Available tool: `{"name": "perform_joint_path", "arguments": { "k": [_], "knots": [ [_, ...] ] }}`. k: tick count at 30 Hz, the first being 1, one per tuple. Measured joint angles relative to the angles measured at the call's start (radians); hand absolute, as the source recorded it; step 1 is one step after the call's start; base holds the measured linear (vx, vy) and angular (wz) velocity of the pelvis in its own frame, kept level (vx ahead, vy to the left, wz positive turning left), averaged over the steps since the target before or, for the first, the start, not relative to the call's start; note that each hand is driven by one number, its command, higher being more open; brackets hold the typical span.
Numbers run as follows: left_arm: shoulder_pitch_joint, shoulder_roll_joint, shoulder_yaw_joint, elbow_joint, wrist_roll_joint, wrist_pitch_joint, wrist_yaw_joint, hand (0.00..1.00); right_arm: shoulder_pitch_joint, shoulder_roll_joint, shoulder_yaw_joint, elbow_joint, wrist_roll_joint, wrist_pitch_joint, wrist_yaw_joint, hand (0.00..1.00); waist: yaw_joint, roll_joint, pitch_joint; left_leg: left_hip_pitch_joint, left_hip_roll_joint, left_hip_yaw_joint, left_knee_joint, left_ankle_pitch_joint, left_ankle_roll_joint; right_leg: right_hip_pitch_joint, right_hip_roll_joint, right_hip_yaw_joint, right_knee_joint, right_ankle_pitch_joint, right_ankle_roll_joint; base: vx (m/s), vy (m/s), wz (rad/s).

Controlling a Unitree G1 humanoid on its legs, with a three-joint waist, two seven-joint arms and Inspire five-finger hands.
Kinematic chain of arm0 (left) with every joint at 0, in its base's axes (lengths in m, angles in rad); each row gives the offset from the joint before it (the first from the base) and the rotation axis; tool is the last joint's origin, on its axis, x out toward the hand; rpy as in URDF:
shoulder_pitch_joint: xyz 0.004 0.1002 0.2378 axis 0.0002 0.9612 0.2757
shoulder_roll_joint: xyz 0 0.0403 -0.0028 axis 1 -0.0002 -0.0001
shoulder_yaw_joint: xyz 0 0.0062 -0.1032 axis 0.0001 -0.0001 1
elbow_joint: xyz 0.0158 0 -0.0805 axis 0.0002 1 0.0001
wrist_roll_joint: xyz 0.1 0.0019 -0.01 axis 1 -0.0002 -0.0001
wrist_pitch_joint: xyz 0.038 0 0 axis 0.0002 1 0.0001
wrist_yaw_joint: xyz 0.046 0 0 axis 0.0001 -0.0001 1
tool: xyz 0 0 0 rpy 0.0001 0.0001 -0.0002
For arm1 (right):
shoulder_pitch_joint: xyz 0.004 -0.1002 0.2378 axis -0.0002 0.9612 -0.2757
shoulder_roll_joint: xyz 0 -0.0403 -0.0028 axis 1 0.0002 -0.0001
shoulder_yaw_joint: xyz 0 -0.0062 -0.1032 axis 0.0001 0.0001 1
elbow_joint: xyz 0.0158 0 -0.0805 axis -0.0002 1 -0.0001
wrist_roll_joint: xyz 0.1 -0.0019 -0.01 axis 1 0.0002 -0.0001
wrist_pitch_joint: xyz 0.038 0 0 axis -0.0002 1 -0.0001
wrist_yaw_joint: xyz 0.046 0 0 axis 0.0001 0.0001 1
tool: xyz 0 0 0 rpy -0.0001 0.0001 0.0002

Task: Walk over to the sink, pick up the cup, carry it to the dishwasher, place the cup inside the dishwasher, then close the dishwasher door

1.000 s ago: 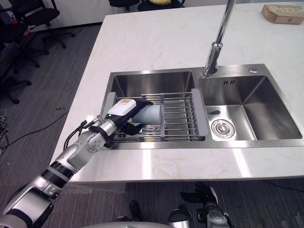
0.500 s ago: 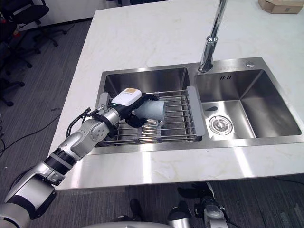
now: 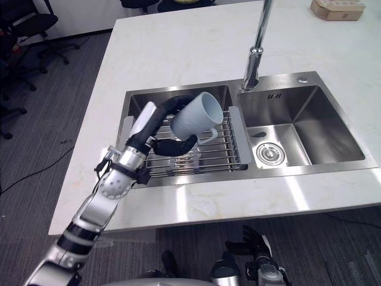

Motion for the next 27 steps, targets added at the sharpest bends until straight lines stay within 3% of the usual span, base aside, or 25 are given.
{"name": "perform_joint_path", "arguments": {
  "k": [7,11,12,13,14,16,17,19,20,21,22,24,25,26,27],
  "knots": [
    [0.136,-0.098,0.029,-0.114,-0.154,-0.022,0.05,0.3,0.009,0.016,-0.038,-0.061,0.011,0.0,-0.032,0.9,0.023,-0.032,-0.005,-0.01,0.006,0.093,0.005,-0.005,0.003,-0.074,0.01,0.102,0.027,0.041,0.037,-0.01,0.022,-0.43],
    [0.137,-0.121,0.029,-0.12,-0.182,-0.036,0.08,0.3,0.012,0.049,-0.038,-0.093,0.013,-0.005,-0.057,0.9,0.024,-0.084,0.0,-0.05,0.009,0.098,0.066,-0.029,0.023,-0.136,-0.001,0.069,0.105,0.048,0.051,-0.07,0.009,-0.15],
    [0.138,-0.129,0.03,-0.121,-0.182,-0.036,0.085,0.3,0.021,0.048,-0.038,-0.106,0.015,-0.006,-0.063,0.9,0.025,-0.09,0.003,-0.063,0.008,0.093,0.091,-0.04,0.035,-0.145,-0.008,0.055,0.118,0.058,0.07,-0.13,0.015,0.11],
    [0.145,-0.149,0.035,-0.124,-0.181,-0.038,0.092,0.3,0.027,0.045,-0.042,-0.119,0.019,-0.008,-0.075,0.9,0.032,-0.085,-0.001,-0.086,0.019,0.09,0.105,-0.052,0.061,-0.144,-0.012,0.044,0.103,0.064,0.117,-0.12,0.023,0.18],
    [0.153,-0.16,0.056,-0.127,-0.181,-0.05,0.096,0.3,0.022,0.053,-0.048,-0.121,0.021,-0.01,-0.079,0.9,0.034,-0.088,0.002,-0.102,0.02,0.083,0.12,-0.052,0.072,-0.181,-0.023,0.021,0.255,-0.022,0.124,-0.13,0.026,0.25],
    [0.203,-0.169,0.083,-0.131,-0.182,-0.051,0.109,0.3,0.041,0.055,-0.048,-0.119,0.022,-0.01,-0.08,0.9,0.04,-0.093,0.0,-0.102,0.012,0.058,0.136,-0.047,0.08,-0.178,-0.031,-0.021,0.511,-0.137,0.132,-0.11,-0.055,0.39],
    [0.246,-0.177,0.11,-0.145,-0.185,-0.051,0.118,0.3,0.042,0.055,-0.046,-0.118,0.027,-0.01,-0.081,0.9,0.058,-0.095,-0.005,-0.117,0.009,0.05,0.154,-0.046,0.081,-0.146,-0.024,-0.034,0.555,-0.158,0.131,-0.12,-0.103,0.29],
    [0.269,-0.187,0.122,-0.164,-0.193,-0.053,0.139,0.3,0.033,0.049,-0.045,-0.118,0.049,-0.012,-0.087,0.9,0.088,-0.099,-0.017,-0.175,0.0,0.036,0.183,-0.035,0.08,-0.112,-0.012,-0.049,0.442,-0.179,0.099,-0.11,-0.083,0.25],
    [0.266,-0.205,0.119,-0.171,-0.202,-0.053,0.145,0.3,0.013,0.035,-0.043,-0.12,0.061,-0.017,-0.101,0.9,0.112,-0.076,-0.027,-0.252,0.01,0.012,0.19,0.011,0.069,-0.087,0.023,-0.064,0.28,-0.185,0.075,-0.11,-0.076,0.41],
    [0.263,-0.212,0.116,-0.174,-0.202,-0.053,0.145,0.3,-0.001,0.034,-0.043,-0.119,0.062,-0.018,-0.104,0.9,0.114,-0.072,-0.025,-0.278,0.015,0.0,0.196,0.024,0.069,-0.072,0.037,-0.071,0.218,-0.181,0.036,-0.17,-0.082,0.66],
    [0.261,-0.225,0.1,-0.168,-0.203,-0.049,0.145,0.3,-0.023,0.032,-0.043,-0.119,0.08,-0.024,-0.113,0.9,0.111,-0.046,-0.007,-0.31,0.039,-0.042,0.213,0.041,0.063,-0.037,0.078,-0.102,0.138,-0.133,-0.029,-0.2,-0.062,0.6],
    [0.279,-0.221,0.067,-0.167,-0.204,-0.047,0.146,0.3,-0.036,0.037,-0.031,-0.12,0.099,-0.029,-0.117,0.9,0.117,-0.039,0.004,-0.303,0.063,-0.079,0.22,0.068,0.045,-0.001,0.115,-0.131,0.117,-0.111,-0.047,-0.24,-0.08,0.51],
    [0.28,-0.216,0.052,-0.168,-0.204,-0.047,0.145,0.3,-0.038,0.037,-0.035,-0.126,0.1,-0.038,-0.12,0.9,0.117,-0.036,0.005,-0.299,0.064,-0.1,0.212,0.095,0.024,0.006,0.125,-0.151,0.122,-0.108,-0.053,-0.29,-0.067,0.57],
    [0.279,-0.213,0.04,-0.179,-0.212,-0.05,0.138,0.3,-0.041,0.036,-0.044,-0.149,0.1,-0.049,-0.128,0.9,0.115,-0.042,0.008,-0.301,0.052,-0.135,0.185,0.133,-0.068,0.004,0.111,-0.188,0.118,-0.109,-0.084,-0.31,-0.057,0.88],
    [0.279,-0.213,0.012,-0.194,-0.224,-0.05,0.129,0.3,-0.039,0.038,-0.064,-0.163,0.1,-0.063,-0.135,0.9,0.11,-0.047,0.012,-0.322,0.05,-0.116,0.254,0.055,-0.024,-0.003,0.096,-0.23,0.117,-0.106,-0.097,-0.29,-0.037,0.82]
  ]
}}
